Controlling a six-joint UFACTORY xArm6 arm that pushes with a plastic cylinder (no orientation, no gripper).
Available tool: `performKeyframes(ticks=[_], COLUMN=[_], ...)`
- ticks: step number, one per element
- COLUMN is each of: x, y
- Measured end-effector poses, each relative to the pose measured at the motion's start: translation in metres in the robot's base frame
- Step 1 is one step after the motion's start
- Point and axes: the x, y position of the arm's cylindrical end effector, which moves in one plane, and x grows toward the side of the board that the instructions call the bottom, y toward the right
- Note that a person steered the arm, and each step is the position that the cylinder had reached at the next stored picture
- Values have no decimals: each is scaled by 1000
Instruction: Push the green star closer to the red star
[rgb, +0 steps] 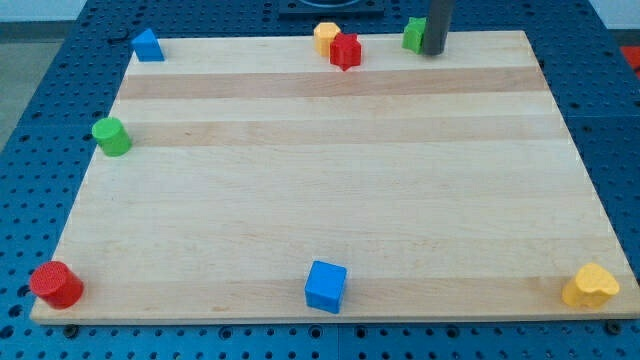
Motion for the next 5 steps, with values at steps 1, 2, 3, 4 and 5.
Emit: performKeyframes(ticks=[1, 2, 3, 4, 5], x=[5, -5, -23, -26, -26], y=[20, 42, 40, 20, -7])
